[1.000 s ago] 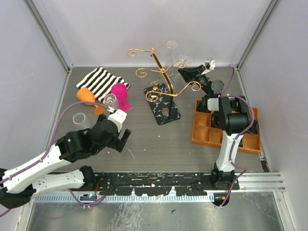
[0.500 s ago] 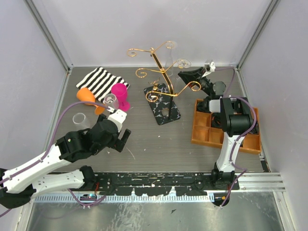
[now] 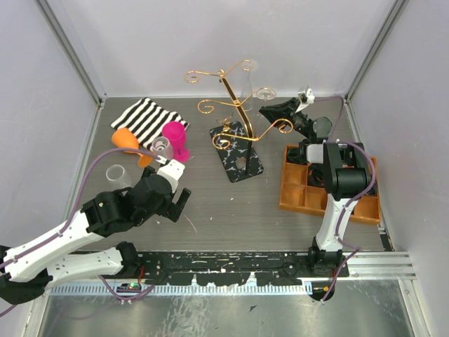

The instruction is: Place the wine glass upside down on the wine glass rack

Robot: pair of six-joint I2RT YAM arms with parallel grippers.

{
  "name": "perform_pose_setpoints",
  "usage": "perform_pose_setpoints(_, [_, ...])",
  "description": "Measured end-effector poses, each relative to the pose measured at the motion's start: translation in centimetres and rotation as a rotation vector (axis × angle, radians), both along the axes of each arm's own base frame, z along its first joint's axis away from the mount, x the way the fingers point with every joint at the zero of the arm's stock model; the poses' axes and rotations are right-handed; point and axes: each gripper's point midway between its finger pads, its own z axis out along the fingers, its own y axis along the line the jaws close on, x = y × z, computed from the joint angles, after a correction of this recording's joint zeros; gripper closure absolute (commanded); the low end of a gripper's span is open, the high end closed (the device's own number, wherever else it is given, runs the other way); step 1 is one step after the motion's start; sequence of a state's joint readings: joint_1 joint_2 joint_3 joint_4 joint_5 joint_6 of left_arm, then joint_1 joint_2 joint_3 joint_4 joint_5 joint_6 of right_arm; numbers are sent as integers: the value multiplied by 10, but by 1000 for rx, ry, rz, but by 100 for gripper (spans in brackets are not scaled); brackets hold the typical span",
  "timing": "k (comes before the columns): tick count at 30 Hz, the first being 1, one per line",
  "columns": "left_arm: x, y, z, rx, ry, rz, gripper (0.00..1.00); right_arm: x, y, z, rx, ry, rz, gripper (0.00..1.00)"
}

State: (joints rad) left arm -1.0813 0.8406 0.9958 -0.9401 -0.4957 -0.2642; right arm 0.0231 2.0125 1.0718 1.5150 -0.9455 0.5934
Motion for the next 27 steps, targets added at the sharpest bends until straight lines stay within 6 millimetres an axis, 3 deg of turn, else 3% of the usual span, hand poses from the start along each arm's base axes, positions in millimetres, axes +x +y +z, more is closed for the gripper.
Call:
perform_pose_setpoints(10, [0,0,0,0,0,0,2,-1,6,12,-5,-18,46,88])
perform_pose_setpoints(17, [0,0,0,0,0,0,2,-1,10,5,-10,-4,62,83])
perform_pose_setpoints(27, [0,0,0,0,0,1,2,-3,13,0,-20,1,78,62])
